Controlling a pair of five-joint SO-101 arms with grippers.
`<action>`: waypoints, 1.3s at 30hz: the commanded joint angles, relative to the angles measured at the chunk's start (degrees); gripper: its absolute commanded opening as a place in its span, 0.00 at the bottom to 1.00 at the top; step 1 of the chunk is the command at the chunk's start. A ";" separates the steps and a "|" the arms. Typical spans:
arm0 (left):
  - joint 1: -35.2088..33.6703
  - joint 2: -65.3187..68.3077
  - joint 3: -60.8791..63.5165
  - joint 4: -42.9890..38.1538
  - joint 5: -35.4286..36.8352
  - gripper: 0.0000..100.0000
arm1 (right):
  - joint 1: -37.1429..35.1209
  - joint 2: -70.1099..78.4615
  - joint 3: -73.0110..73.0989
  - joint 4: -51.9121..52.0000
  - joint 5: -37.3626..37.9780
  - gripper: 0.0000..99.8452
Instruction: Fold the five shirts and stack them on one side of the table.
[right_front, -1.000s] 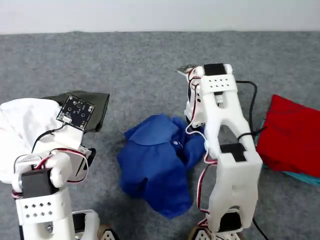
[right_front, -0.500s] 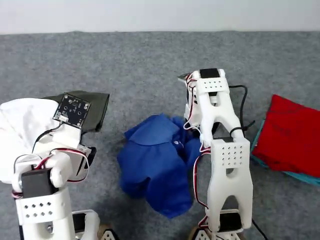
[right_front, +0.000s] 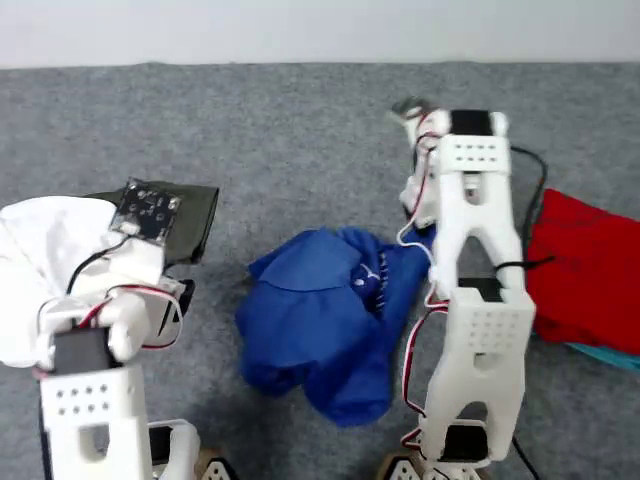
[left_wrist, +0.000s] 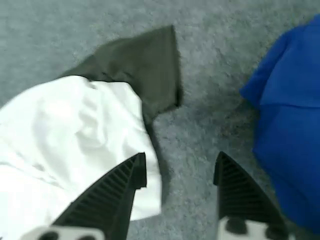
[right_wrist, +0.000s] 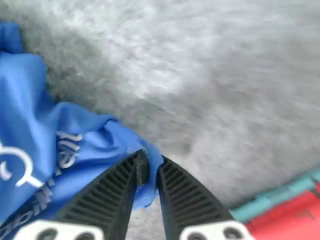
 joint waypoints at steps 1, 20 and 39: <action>2.81 7.91 -5.58 -1.14 0.62 0.22 | 1.71 -7.69 1.23 2.33 0.70 0.01; 22.95 66.11 -52.62 7.65 0.62 0.29 | 4.44 -12.70 13.45 2.24 0.88 0.01; 27.87 109.27 -109.32 24.44 0.62 0.29 | 4.53 -12.62 13.45 2.33 0.88 0.01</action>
